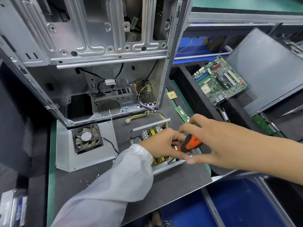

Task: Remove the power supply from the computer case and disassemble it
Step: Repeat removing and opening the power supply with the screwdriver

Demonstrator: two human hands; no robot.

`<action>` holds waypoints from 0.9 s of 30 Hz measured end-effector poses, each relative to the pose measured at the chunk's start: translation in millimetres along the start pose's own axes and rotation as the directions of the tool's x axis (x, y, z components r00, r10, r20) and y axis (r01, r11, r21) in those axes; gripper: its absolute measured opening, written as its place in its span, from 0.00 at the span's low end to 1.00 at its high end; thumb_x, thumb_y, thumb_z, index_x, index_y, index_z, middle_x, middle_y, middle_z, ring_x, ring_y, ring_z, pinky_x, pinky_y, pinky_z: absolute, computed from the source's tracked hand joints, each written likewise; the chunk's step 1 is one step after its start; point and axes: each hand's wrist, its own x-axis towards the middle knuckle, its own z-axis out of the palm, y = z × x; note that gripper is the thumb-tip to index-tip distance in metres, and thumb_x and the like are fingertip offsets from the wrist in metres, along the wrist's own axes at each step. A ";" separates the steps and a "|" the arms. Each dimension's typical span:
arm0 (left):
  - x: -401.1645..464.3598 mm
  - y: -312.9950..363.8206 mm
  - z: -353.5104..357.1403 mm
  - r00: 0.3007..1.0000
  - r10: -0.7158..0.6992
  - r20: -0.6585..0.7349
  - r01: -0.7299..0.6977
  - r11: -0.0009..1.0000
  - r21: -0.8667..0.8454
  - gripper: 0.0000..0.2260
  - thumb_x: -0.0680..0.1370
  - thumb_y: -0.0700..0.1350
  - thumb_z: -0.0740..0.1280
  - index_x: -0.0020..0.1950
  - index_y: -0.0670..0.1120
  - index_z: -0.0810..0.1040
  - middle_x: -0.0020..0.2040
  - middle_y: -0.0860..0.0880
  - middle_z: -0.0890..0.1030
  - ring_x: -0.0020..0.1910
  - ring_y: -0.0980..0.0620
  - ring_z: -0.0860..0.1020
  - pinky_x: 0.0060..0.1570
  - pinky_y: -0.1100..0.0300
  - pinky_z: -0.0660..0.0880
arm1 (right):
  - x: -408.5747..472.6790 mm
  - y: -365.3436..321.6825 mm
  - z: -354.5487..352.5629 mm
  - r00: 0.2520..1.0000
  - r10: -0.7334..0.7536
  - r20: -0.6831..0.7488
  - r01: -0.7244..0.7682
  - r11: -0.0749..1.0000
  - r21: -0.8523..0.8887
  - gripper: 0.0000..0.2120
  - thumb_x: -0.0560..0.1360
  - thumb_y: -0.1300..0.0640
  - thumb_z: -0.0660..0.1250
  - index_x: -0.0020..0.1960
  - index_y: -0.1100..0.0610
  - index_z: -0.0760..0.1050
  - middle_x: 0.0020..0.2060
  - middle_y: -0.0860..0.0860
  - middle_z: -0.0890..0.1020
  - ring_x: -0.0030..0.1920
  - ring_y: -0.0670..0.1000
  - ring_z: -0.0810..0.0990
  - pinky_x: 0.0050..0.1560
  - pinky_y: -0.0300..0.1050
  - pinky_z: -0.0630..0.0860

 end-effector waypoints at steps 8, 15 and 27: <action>-1.8 2.1 -0.3 0.999 0.027 -0.018 -0.026 0.998 0.058 0.08 0.71 0.38 0.77 0.40 0.41 0.79 0.30 0.55 0.68 0.30 0.58 0.66 0.35 0.66 0.64 | -2.9 -0.4 5.5 0.994 -0.103 0.031 0.101 0.994 0.040 0.17 0.77 0.52 0.60 0.62 0.43 0.57 0.56 0.45 0.60 0.55 0.47 0.68 0.37 0.39 0.69; -1.1 4.4 2.3 0.998 0.062 -0.017 -0.060 0.992 0.106 0.12 0.72 0.40 0.76 0.38 0.54 0.76 0.30 0.53 0.68 0.30 0.55 0.64 0.32 0.62 0.62 | 6.2 -7.5 6.1 0.990 0.121 -0.070 -0.133 0.965 -0.224 0.25 0.74 0.29 0.46 0.47 0.51 0.58 0.40 0.49 0.72 0.45 0.54 0.79 0.34 0.44 0.64; -2.8 1.4 1.6 0.999 0.016 -0.034 -0.014 0.999 0.046 0.12 0.72 0.38 0.75 0.42 0.53 0.78 0.34 0.60 0.76 0.34 0.62 0.72 0.39 0.67 0.69 | 3.5 -10.4 -0.4 0.992 0.115 -0.042 -0.122 0.972 -0.202 0.29 0.68 0.27 0.41 0.50 0.50 0.57 0.38 0.48 0.68 0.41 0.53 0.77 0.33 0.44 0.64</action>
